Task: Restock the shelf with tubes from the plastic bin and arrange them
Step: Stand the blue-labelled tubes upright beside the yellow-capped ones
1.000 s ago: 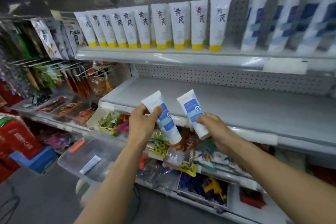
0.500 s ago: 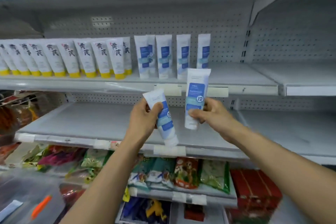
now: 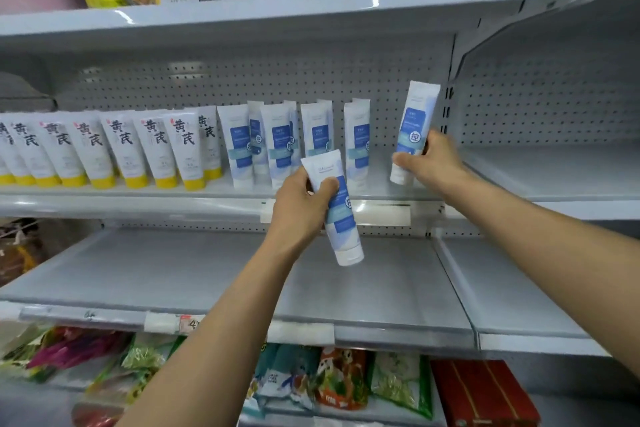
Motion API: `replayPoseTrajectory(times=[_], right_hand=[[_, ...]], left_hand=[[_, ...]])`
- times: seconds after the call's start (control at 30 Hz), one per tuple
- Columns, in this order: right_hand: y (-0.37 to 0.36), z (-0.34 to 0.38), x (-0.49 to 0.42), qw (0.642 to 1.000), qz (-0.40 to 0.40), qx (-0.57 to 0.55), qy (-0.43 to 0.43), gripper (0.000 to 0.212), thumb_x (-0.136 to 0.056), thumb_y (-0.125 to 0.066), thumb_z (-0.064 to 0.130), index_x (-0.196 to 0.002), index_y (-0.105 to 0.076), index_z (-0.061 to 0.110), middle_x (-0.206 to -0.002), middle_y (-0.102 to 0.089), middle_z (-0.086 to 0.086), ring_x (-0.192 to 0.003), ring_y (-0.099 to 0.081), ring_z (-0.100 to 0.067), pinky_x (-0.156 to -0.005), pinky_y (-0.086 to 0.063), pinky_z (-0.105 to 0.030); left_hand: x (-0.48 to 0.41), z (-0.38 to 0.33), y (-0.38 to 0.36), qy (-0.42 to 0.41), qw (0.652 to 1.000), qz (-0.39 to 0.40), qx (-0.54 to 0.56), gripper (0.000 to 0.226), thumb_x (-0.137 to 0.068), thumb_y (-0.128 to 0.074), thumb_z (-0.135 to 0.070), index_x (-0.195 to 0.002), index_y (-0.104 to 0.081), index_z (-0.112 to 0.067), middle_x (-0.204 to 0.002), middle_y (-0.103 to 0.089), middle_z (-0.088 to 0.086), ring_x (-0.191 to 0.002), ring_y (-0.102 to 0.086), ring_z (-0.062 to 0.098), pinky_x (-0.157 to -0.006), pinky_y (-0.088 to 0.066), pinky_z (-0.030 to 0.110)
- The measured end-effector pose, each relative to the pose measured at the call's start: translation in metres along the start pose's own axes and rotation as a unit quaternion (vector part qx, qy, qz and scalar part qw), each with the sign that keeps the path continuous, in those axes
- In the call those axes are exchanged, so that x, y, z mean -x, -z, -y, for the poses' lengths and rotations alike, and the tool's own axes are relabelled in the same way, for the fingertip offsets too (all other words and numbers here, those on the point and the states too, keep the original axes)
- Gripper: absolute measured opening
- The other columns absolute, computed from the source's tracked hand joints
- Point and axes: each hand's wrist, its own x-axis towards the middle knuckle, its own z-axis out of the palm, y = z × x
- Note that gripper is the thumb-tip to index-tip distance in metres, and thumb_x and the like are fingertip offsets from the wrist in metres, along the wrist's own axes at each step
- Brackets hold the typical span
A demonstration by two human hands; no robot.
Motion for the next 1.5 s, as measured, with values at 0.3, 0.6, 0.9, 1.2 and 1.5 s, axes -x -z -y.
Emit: replayPoseTrajectory(times=[0.3,0.6,0.9,1.2,1.5], right_hand=[[-0.03,-0.033,-0.062,0.992,-0.004,0.124,-0.006,0.045,-0.08,-0.072,0.014,-0.119,-0.05,0.009,-0.113,-0.061,-0.011,-0.101,-0.06,-0.028,-0.083,-0.05,-0.036],[-0.039,-0.048,-0.085,0.994,-0.006,0.108,-0.023,0.048,-0.083,-0.07,0.011,-0.125,-0.046,0.008,-0.119,-0.059,-0.012,-0.098,-0.056,-0.024,-0.079,-0.042,-0.029],[-0.028,-0.045,-0.057,0.995,-0.055,0.069,-0.047,0.055,-0.085,-0.068,0.032,-0.129,-0.041,0.012,-0.115,-0.055,-0.008,-0.11,-0.053,-0.026,-0.093,-0.048,-0.042],[-0.016,-0.008,0.025,0.963,0.269,0.032,-0.011,0.051,-0.079,-0.073,0.014,-0.123,-0.049,0.016,-0.109,-0.058,-0.006,-0.094,-0.059,-0.014,-0.091,-0.052,-0.033],[-0.018,-0.002,0.042,0.972,0.134,0.174,0.08,0.046,-0.071,-0.077,0.042,-0.103,-0.052,0.02,-0.092,-0.063,0.008,-0.082,-0.062,-0.01,-0.074,-0.054,-0.035]], left_hand=[[-0.037,0.003,-0.01,-0.024,0.999,0.021,-0.003,0.007,-0.091,-0.058,-0.022,-0.095,-0.058,-0.028,-0.093,-0.069,-0.003,-0.086,-0.068,0.02,-0.077,-0.058,0.049],[-0.051,0.013,-0.012,-0.025,0.999,0.035,0.022,0.011,-0.095,-0.056,-0.021,-0.097,-0.053,-0.032,-0.093,-0.065,-0.014,-0.085,-0.068,0.01,-0.064,-0.061,0.03],[-0.046,0.009,-0.016,-0.024,0.999,0.034,0.026,0.014,-0.095,-0.056,-0.02,-0.088,-0.055,-0.033,-0.091,-0.068,-0.006,-0.082,-0.069,0.014,-0.06,-0.061,0.031],[-0.044,0.004,-0.033,-0.057,0.998,0.002,-0.037,0.001,-0.086,-0.059,-0.03,-0.086,-0.059,-0.029,-0.088,-0.069,-0.004,-0.083,-0.068,0.021,-0.071,-0.058,0.05],[-0.037,-0.007,-0.042,-0.047,0.997,0.03,0.049,0.018,-0.095,-0.058,-0.025,-0.106,-0.062,-0.012,-0.094,-0.07,0.006,-0.084,-0.071,0.018,-0.066,-0.061,0.041]])
